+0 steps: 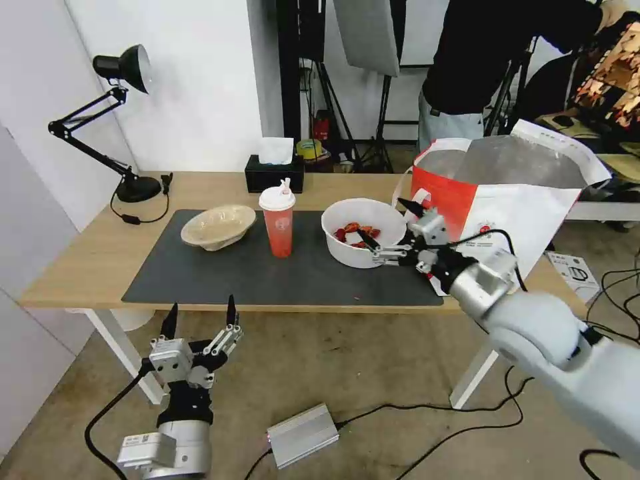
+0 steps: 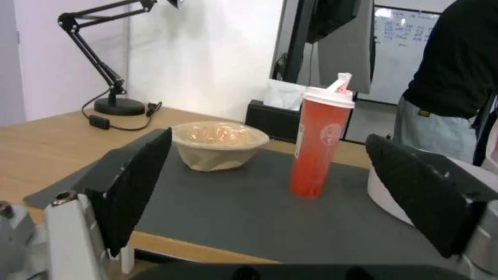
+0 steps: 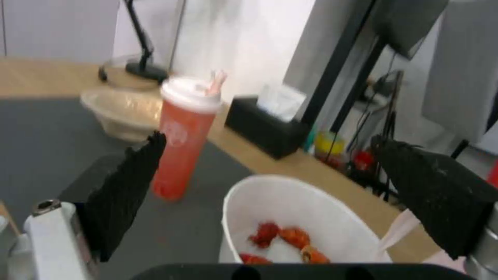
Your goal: Pick up the trash from the table and place it into the takeout bag.
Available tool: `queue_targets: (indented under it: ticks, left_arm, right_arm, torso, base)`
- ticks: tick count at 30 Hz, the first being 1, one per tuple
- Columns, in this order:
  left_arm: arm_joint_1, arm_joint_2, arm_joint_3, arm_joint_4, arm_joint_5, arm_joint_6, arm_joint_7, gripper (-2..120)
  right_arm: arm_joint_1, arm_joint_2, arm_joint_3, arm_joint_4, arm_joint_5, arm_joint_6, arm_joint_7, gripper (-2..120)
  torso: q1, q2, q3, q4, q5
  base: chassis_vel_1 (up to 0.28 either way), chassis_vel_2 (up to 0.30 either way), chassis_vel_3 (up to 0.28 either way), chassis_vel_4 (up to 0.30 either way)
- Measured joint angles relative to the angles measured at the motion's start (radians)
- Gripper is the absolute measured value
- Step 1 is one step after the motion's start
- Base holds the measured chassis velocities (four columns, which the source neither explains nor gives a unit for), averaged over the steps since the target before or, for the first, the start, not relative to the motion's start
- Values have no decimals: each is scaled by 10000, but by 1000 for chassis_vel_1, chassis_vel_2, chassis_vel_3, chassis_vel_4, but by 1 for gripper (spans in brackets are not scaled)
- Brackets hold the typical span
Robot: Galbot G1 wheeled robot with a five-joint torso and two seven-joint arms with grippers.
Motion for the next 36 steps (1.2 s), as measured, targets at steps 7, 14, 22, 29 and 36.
queue_targets:
  ticks: [7, 14, 22, 29, 36]
  left_arm:
    - [5, -2, -97, 29, -3, -158, -11, 100]
    - [-158, 21, 18, 235, -1, -172, -22, 100]
    - [-239, 13, 385, 485, 163, -172, -27, 100]
    - [-237, -6, 506, 531, 282, -177, -38, 100]
    - [-243, -14, 529, 546, 321, -194, -50, 100]
  right_arm:
    - [1503, 149, -742, -726, 99, -1161, -944, 100]
    - [2504, 373, -1091, -1492, 151, -2596, -2190, 100]
    - [3048, 544, -1281, -2394, 52, -3368, -3358, 100]
    - [3752, 713, -1825, -3150, -241, -3408, -4186, 100]
    - [4777, 1007, -2657, -4016, -590, -3310, -4959, 100]
  torso:
    - [0, 0, 0, -2, -1]
    - [0, 0, 0, -1, -1]
    - [-1, 0, 0, -2, 0]
    - [-2, 0, -1, -1, -1]
    - [-1, 0, -1, -1, -1]
  base:
    - [0, 0, 0, 0]
    - [0, 0, 0, 0]
    - [0, 0, 0, 0]
    - [0, 0, 0, 0]
    - [0, 0, 0, 0]
